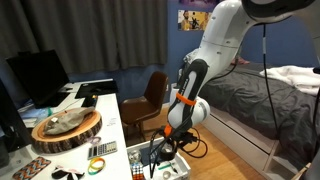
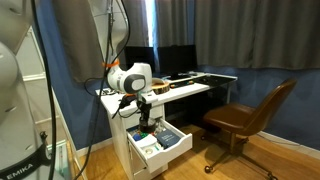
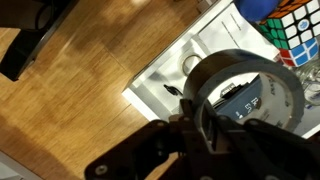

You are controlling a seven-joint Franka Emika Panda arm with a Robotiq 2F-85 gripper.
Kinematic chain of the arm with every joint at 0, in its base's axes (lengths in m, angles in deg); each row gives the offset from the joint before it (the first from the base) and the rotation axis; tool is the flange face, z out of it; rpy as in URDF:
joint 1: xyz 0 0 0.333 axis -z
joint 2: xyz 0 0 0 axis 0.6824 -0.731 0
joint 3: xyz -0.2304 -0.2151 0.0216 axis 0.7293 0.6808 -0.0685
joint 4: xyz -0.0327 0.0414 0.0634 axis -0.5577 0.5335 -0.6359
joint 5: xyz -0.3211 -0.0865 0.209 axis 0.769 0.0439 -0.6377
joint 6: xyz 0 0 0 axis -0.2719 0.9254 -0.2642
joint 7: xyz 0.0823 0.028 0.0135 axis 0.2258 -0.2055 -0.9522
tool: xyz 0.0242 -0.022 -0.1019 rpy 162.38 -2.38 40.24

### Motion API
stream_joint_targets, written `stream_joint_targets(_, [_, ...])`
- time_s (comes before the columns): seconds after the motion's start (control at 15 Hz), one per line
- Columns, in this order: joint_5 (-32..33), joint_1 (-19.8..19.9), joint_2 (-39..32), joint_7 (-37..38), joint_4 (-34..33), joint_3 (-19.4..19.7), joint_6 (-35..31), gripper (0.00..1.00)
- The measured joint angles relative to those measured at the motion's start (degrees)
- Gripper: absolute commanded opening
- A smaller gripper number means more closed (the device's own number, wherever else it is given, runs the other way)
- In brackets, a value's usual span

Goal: Put the black masking tape in the open drawer and then move the paper to the left

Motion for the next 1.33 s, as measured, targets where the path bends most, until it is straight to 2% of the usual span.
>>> stream_joint_targets(0.27, [-0.01,-0.61,-3.01,-0.04,-3.28,1.54,2.39,0.04])
stream_joint_targets(0.8, [0.0,-1.75,-18.78,-0.05,-18.55,2.93,10.34,0.04])
stream_joint_targets(1.33, [0.06,-2.14,-27.32,-1.04,-28.66,3.56,19.62,0.04])
